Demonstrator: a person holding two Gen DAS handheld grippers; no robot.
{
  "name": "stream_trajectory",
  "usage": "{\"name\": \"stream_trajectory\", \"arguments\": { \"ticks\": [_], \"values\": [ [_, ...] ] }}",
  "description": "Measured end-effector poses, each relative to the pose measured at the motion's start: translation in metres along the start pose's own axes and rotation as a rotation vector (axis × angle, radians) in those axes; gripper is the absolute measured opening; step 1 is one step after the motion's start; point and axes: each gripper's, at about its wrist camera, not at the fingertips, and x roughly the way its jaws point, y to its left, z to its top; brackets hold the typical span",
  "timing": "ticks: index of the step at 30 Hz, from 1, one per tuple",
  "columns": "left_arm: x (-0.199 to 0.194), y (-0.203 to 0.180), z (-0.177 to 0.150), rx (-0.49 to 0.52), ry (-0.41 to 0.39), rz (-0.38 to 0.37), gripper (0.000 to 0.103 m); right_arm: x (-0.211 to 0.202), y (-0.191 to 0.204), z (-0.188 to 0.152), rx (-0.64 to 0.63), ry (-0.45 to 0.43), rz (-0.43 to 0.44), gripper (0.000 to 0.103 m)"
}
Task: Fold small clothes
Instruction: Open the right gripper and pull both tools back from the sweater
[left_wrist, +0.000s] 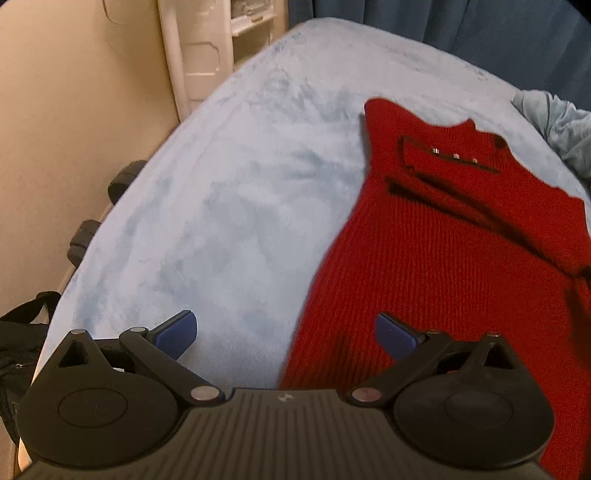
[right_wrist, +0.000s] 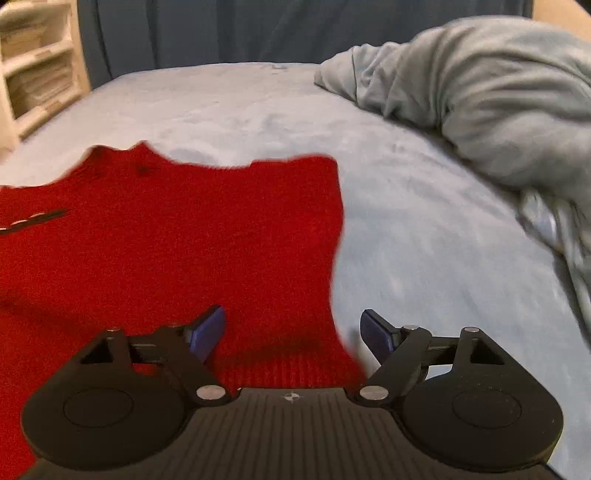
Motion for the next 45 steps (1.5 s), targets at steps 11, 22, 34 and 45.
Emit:
{"name": "stream_trajectory", "arguments": {
  "ticks": [11, 22, 34, 45],
  "values": [
    [-0.080, 0.002, -0.072, 0.086, 0.006, -0.072, 0.103, -0.269, 0.034, -0.137, -0.147, -0.069, 0.171, 0.086],
    [-0.185, -0.006, -0.165, 0.173, -0.070, -0.176, 0.103, -0.373, 0.067, -0.179, -0.099, -0.151, 0.270, 0.086],
    [-0.221, 0.011, -0.176, 0.141, -0.159, -0.177, 0.103, -0.392, 0.064, -0.190, -0.064, -0.169, 0.263, 0.086],
    [-0.206, 0.008, -0.168, 0.158, -0.147, -0.158, 0.103, -0.376, 0.063, -0.186, -0.055, -0.123, 0.251, 0.086]
  ]
}}
